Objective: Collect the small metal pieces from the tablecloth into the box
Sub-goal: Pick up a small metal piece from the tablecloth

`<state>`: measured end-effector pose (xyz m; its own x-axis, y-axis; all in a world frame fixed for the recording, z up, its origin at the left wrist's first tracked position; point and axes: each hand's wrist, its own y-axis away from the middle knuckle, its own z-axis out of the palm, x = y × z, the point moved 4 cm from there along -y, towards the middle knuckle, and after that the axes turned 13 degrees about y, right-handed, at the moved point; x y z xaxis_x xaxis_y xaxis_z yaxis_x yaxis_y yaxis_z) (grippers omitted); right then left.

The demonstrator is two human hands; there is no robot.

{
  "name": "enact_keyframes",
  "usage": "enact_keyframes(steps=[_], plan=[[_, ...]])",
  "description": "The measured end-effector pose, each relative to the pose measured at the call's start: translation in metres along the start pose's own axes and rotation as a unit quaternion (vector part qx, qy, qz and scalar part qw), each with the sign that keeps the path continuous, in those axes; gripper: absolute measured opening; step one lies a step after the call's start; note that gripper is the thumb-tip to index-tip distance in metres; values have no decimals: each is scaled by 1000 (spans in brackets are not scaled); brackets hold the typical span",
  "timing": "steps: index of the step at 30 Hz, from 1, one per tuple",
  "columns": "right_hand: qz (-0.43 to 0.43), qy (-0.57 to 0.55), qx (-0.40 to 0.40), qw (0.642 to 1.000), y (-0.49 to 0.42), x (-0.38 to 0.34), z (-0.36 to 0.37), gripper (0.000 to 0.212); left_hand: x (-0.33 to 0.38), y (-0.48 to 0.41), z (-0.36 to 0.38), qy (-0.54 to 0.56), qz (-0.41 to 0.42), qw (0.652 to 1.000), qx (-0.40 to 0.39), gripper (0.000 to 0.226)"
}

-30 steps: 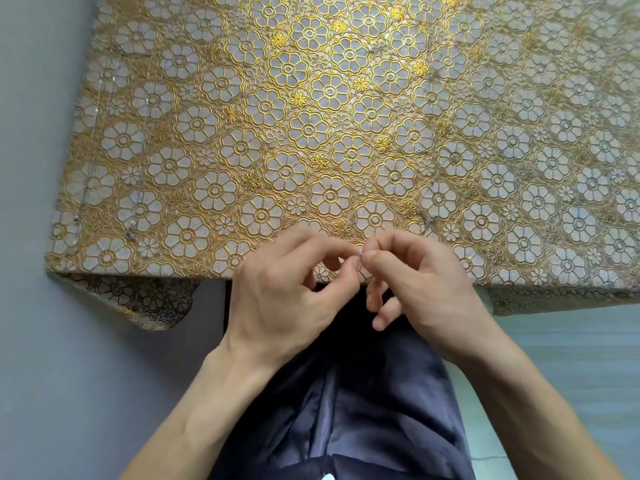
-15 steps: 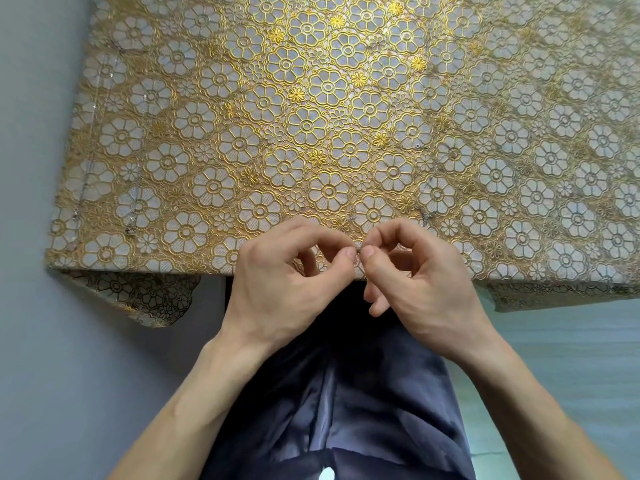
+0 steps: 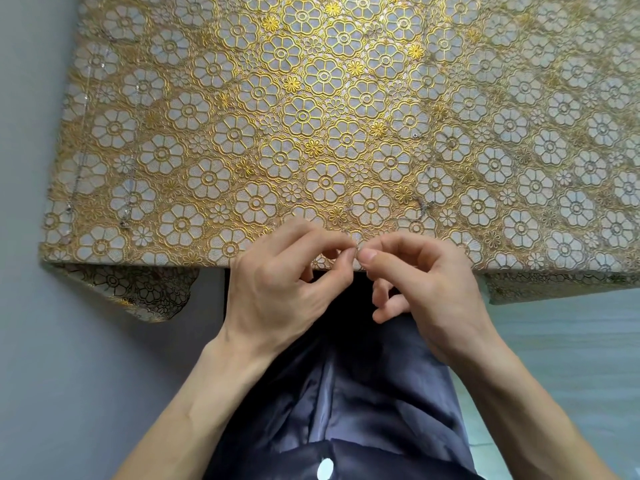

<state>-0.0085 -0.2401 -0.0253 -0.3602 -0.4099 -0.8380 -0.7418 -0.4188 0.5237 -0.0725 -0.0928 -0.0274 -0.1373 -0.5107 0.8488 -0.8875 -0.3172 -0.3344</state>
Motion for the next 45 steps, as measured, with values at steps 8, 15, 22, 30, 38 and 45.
enact_keyframes(steps=[8,15,22,30,38,45], plan=[[18,2,4,1000,-1,-1,2,8,0,6,1,-3,13,1000,12,4],[36,-12,-7,999,-2,1,6,17,-4,12,3,6,14,1000,15,6],[30,-16,-19,999,-2,1,8,17,2,13,5,-22,-2,999,49,8],[-5,0,4,1000,0,4,10,9,12,13,8,-7,-88,994,62,7],[-45,57,22,997,-2,4,-3,12,11,11,5,-1,-90,995,35,6],[-79,101,7,992,-1,6,-4,13,11,11,4,-32,-24,999,6,9]])
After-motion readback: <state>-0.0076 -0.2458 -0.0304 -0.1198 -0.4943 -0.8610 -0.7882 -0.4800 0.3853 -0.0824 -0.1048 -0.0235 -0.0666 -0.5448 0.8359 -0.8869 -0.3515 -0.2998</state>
